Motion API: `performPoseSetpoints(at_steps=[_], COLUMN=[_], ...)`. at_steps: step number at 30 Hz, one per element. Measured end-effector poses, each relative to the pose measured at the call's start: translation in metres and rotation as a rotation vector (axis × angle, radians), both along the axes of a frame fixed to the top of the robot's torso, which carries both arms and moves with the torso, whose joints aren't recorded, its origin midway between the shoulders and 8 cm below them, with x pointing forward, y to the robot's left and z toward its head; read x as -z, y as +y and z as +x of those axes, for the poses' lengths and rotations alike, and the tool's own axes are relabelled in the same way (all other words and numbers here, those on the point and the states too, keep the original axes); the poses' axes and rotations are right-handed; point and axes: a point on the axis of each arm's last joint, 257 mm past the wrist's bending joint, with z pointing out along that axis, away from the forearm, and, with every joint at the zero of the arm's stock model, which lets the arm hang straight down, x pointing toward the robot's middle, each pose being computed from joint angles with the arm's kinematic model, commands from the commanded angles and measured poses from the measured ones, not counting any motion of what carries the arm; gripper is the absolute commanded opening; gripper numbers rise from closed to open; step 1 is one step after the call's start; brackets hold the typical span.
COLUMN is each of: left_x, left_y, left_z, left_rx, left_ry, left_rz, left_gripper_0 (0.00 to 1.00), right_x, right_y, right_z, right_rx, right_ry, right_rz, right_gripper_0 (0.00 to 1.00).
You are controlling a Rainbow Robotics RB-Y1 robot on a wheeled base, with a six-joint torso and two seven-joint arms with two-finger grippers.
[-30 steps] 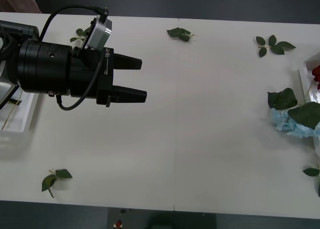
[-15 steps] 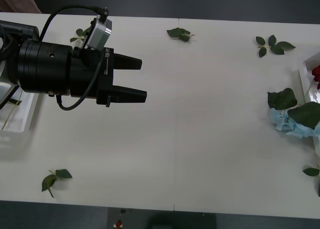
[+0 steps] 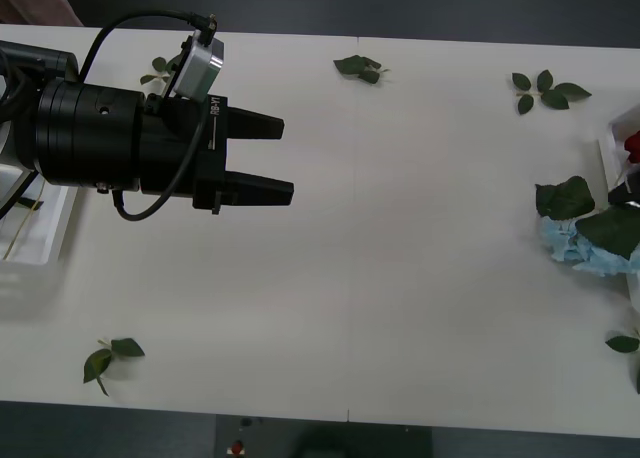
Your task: Put the red flowers into the right box and the blue flowers into the left box
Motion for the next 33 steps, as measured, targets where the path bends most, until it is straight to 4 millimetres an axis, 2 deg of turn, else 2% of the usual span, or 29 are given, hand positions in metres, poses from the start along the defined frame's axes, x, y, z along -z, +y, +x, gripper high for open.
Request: performPoseSetpoints(at_steps=[4,9,12,22,29,33], left_x=[0.0,0.0,0.0,0.0,0.0,0.0], left_y=[0.0,0.0,0.0,0.0,0.0,0.0], left_z=[0.0,0.0,0.0,0.0,0.0,0.0], left_rx=[0.0,0.0,0.0,0.0,0.0,0.0], left_ry=[0.0,0.0,0.0,0.0,0.0,0.0], left_rz=[0.0,0.0,0.0,0.0,0.0,0.0], left_gripper_0=[1.0,1.0,1.0,1.0,1.0,1.0], right_x=[0.023,0.036,0.034,0.005,0.016,0.028], right_y=[0.009,0.023,0.028,0.041,0.06,0.062], right_z=[-0.002,-0.002,0.001,0.026,0.04,0.043], right_rx=[0.014,0.005,-0.001,-0.025,-0.038,-0.025], right_ry=[0.017,0.032,0.028,-0.026,-0.068,-0.078], right_rz=[0.036,0.053,0.058,0.061,0.07,0.081], right_gripper_0=[0.97,0.96,0.96,0.95,0.92,0.87])
